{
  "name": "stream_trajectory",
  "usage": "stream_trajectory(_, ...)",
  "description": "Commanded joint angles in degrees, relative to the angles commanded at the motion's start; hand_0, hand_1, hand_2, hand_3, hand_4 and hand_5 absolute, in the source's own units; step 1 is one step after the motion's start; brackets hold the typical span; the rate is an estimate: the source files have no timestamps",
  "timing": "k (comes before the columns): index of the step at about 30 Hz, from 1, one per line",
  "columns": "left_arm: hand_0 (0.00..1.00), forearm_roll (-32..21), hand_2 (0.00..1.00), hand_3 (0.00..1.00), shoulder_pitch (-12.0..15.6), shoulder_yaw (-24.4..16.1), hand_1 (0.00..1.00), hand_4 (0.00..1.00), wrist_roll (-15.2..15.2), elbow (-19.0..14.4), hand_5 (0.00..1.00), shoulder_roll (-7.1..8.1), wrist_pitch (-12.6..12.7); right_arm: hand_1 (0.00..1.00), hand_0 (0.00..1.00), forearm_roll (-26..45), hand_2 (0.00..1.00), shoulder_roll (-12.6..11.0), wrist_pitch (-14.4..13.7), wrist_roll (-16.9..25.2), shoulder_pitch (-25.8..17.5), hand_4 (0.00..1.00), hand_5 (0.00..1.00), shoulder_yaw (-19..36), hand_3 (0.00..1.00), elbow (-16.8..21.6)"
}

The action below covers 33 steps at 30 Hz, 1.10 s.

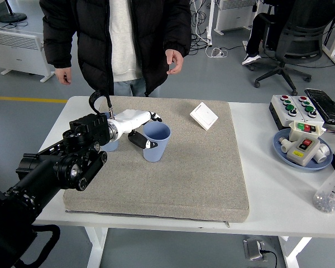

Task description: Push cup pick cup insert cup

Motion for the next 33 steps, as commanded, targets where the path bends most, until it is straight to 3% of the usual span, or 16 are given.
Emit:
stream_trajectory(4,0.581,0.3,0.809,0.854,0.1,-0.8,0.702,0.725,0.1,-0.4,0.224,0.0,-0.2,0.63,0.756,0.1,0.649,0.0,0.0,0.0,-0.1,0.082,0.459,0.0,0.56,0.0)
stream_trajectory(5,0.702,0.3,0.924,0.873,0.1,-0.9,0.794,0.757,0.1,-0.5,0.259,0.0,-0.3,0.63,0.756,0.1,0.649,0.0,0.0,0.0,-0.1,0.082,0.459,0.0,0.559,0.0)
stream_trajectory(11,0.736,0.6,0.948,0.884,0.3,-1.3,0.817,0.778,0.8,-1.1,0.273,0.0,-2.2,0.63,0.756,0.1,0.649,0.0,0.0,0.0,-0.2,0.082,0.459,-0.1,0.56,0.0)
stream_trajectory(22,0.733,0.3,0.944,0.883,0.9,-1.4,0.814,0.779,0.7,-1.3,0.274,0.0,-2.3,0.63,0.756,0.2,0.649,0.0,0.0,-0.1,-0.8,0.082,0.459,-0.2,0.56,0.0)
stream_trajectory(33,0.733,-0.7,0.947,0.883,1.3,-0.9,0.814,0.792,0.7,-3.9,0.296,0.0,-2.9,0.63,0.756,0.5,0.649,0.0,0.0,-0.2,-1.2,0.082,0.459,-0.3,0.56,0.0)
